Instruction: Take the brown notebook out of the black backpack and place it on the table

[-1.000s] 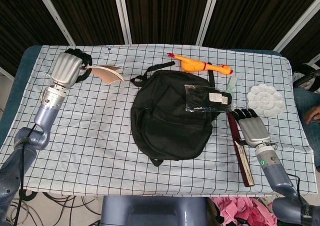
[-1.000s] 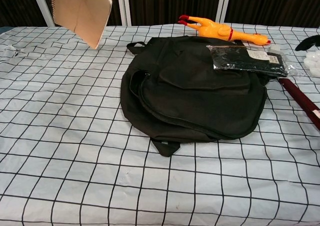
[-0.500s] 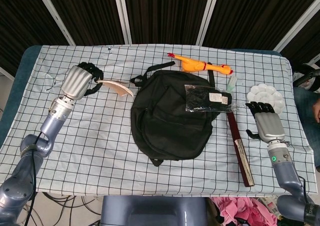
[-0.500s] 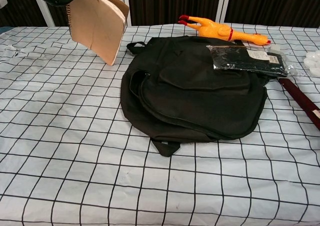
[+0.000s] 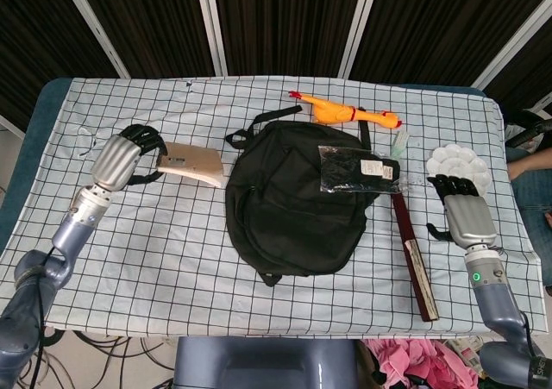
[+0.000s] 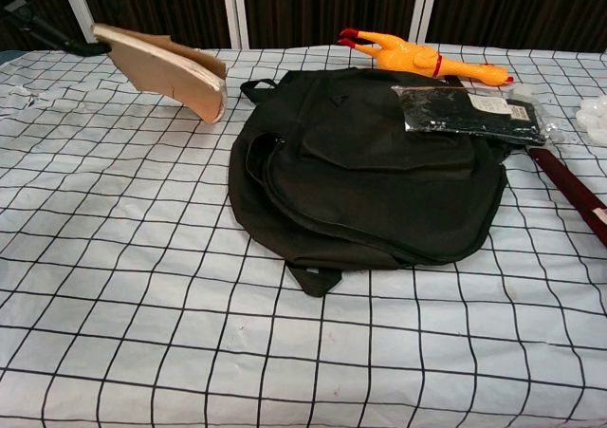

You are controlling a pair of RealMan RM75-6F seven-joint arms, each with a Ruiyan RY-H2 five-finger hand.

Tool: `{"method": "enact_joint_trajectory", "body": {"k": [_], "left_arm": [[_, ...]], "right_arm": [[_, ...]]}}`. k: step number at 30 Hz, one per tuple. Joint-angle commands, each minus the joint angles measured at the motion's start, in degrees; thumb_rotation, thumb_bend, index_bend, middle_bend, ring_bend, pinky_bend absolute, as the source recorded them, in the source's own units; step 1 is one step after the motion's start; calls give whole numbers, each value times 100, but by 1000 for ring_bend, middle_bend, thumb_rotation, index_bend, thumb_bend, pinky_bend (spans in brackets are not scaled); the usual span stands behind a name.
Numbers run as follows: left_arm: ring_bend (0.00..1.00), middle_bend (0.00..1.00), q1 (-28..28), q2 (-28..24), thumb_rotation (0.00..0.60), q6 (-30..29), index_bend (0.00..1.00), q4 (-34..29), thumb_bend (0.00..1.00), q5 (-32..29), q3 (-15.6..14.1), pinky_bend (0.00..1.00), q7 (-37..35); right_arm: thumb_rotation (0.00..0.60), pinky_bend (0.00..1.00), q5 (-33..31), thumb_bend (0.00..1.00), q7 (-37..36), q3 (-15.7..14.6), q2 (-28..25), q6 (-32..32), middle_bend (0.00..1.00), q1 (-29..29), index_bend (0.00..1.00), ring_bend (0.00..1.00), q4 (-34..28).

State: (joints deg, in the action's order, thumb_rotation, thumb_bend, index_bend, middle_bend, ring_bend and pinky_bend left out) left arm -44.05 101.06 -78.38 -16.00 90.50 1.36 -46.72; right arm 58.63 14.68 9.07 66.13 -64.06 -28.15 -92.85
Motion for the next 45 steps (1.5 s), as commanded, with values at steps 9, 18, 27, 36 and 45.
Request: {"method": "enact_joint_trajectory", "body": {"k": [9,18,27,36,45], "left_arm": [[94,237,980,-1909,600,-329,316,-3024,70,295,-610,77,765],[0,137,1485,-3447,600,430,235,-5886,0,-65,-1017,0,2718],[0,143,2284,-3277,600,-473,235,-5919,39,-381,-764,0,3548],[0,132,3178,-3330,600,-1246,230,-6367,66,-701,-673,0,3882],[0,129,3521,-3758,600,-1298,204,-7316,67,-804,-723,0,4586]], "right_arm": [[600,74,-11,219,-142,144,20,61,92,-8,117,73,68],[600,74,44,219,-233,184,-128,-124,92,152,117,73,25],[600,74,455,220,-330,78,-202,-670,92,486,117,73,-59],[600,74,1755,220,-229,-791,-66,-2161,91,1584,99,70,-233],[600,74,2661,220,15,-1409,615,-3285,78,2519,74,60,307]]}}
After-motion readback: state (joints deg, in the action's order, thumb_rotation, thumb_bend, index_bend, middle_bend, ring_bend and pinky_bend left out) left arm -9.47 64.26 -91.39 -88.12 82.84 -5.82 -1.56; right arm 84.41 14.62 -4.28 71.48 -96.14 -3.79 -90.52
